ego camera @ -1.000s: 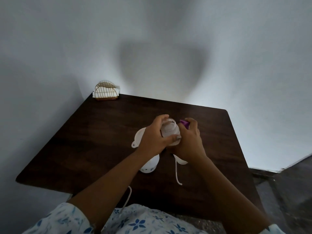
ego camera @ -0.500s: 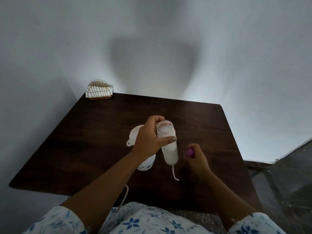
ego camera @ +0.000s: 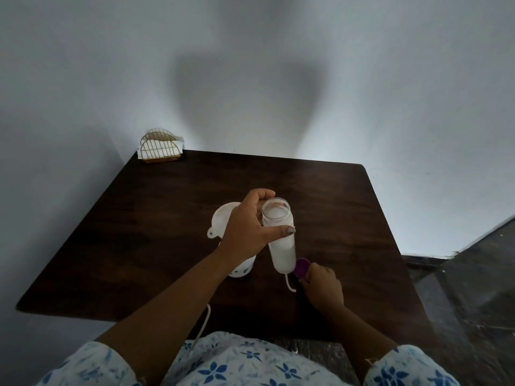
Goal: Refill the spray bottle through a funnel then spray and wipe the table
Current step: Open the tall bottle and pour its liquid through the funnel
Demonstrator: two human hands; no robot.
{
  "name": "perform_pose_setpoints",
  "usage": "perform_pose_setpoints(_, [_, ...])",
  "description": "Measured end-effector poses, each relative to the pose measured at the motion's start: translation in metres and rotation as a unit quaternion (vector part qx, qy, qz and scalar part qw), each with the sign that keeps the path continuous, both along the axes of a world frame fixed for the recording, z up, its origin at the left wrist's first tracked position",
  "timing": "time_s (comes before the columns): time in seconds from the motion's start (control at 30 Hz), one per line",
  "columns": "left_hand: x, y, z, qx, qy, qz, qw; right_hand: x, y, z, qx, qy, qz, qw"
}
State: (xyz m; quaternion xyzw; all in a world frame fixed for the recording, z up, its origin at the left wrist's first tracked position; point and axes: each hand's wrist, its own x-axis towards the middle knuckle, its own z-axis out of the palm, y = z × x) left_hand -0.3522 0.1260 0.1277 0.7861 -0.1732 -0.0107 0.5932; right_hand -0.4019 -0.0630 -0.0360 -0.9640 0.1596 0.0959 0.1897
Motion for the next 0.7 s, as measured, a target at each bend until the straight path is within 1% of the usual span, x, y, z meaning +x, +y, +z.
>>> perform_pose_setpoints(0.07, [-0.001,0.0,-0.001,0.006,-0.004,-0.003,1.0,0.002,0.002,0.001,-0.006,0.024,0.006,1.0])
perform_pose_setpoints(0.13, [-0.001,-0.001,-0.002,0.012,-0.008,-0.007,1.0,0.004,0.004,0.008,0.012,0.018,-0.011,1.0])
perform_pose_setpoints(0.17, [-0.002,-0.001,-0.002,0.015,-0.009,-0.008,1.0,0.005,0.004,0.014,0.036,-0.007,-0.035,0.999])
perform_pose_setpoints(0.23, [-0.002,-0.002,-0.002,0.017,-0.009,-0.009,1.0,0.01,0.003,0.03,0.108,-0.086,-0.079,0.987])
perform_pose_setpoints(0.27, [-0.002,-0.002,-0.001,0.015,-0.008,-0.009,1.0,0.013,0.002,0.039,0.152,-0.127,-0.077,0.977])
perform_pose_setpoints(0.3, [-0.001,-0.003,-0.001,0.014,-0.008,-0.009,1.0,0.017,0.0,0.05,0.207,-0.156,-0.058,0.964])
perform_pose_setpoints(0.33, [-0.001,-0.003,-0.001,0.014,-0.009,-0.009,1.0,0.022,-0.003,0.062,0.27,-0.164,-0.032,0.948])
perform_pose_setpoints(0.37, [0.0,-0.003,-0.001,0.016,-0.012,-0.007,1.0,0.026,-0.005,0.076,0.334,-0.147,0.002,0.931])
perform_pose_setpoints(0.4, [0.0,-0.004,-0.001,0.018,-0.015,-0.005,1.0,0.03,-0.007,0.092,0.38,-0.11,0.047,0.917])
perform_pose_setpoints(0.43, [0.001,-0.004,-0.001,0.021,-0.017,-0.004,1.0,0.033,-0.007,0.106,0.396,-0.067,0.104,0.91])
perform_pose_setpoints(0.47, [0.002,-0.005,-0.002,0.023,-0.02,-0.003,1.0,0.036,-0.004,0.117,0.383,-0.034,0.16,0.909])
perform_pose_setpoints(0.5, [0.002,-0.006,-0.002,0.023,-0.024,0.0,0.999,0.038,0.001,0.126,0.356,-0.022,0.199,0.913])
perform_pose_setpoints(0.53, [0.003,-0.008,-0.002,0.019,-0.03,0.004,0.999,0.039,0.008,0.132,0.328,-0.03,0.212,0.92])
perform_pose_setpoints(0.57, [0.005,-0.008,-0.002,0.015,-0.037,0.012,0.999,0.041,0.015,0.134,0.307,-0.056,0.206,0.927])
perform_pose_setpoints(0.63, [0.007,-0.008,-0.001,0.009,-0.043,0.019,0.999,0.042,0.024,0.135,0.296,-0.11,0.181,0.931])
perform_pose_setpoints(0.7, [0.008,-0.004,0.002,0.013,-0.029,-0.008,0.999,0.041,0.029,0.135,0.298,-0.128,0.171,0.93])
